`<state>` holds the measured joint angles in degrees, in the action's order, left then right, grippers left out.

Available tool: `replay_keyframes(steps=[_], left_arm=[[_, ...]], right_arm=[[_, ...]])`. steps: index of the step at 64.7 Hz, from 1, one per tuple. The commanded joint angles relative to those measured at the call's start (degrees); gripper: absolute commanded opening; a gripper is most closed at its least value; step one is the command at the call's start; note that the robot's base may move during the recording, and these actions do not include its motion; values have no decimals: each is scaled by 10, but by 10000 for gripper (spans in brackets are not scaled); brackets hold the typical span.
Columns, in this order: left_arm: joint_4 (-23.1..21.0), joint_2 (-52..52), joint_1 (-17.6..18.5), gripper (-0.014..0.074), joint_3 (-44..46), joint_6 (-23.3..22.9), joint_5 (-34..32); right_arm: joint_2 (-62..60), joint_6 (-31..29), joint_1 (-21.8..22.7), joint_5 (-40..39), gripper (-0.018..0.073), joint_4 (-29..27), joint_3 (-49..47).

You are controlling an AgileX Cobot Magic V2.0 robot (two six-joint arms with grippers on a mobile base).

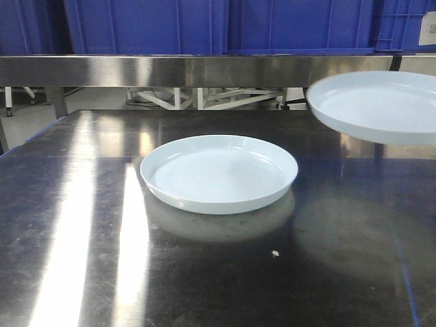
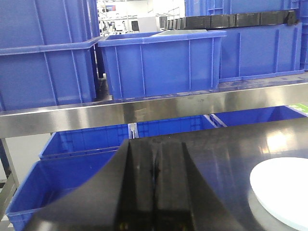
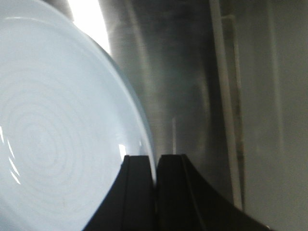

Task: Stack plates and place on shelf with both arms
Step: 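Lift the held plate and lower it onto the centered plate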

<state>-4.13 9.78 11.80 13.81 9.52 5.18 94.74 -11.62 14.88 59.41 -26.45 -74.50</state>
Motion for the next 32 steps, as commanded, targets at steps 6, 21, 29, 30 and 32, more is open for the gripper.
replay_keyframes(steps=[6, 21, 29, 30, 32], left_arm=[[-1, 5, -1, 82, 17, -2, -47], [-1, 5, -1, 82, 17, -2, -47], [-1, 5, -1, 82, 17, -2, -47], [-1, 5, -1, 82, 17, -2, -47], [-1, 5, -1, 82, 17, -2, -47]], right_arm=[[-24, -8, -89, -25, 56, -44, -15], [5, 7, -207, -113, 56, -79, -15], [32, 7, -245, -139, 56, -87, -15], [36, 7, -250, -140, 56, -87, -15], [42, 7, -256, -144, 56, -87, -15]])
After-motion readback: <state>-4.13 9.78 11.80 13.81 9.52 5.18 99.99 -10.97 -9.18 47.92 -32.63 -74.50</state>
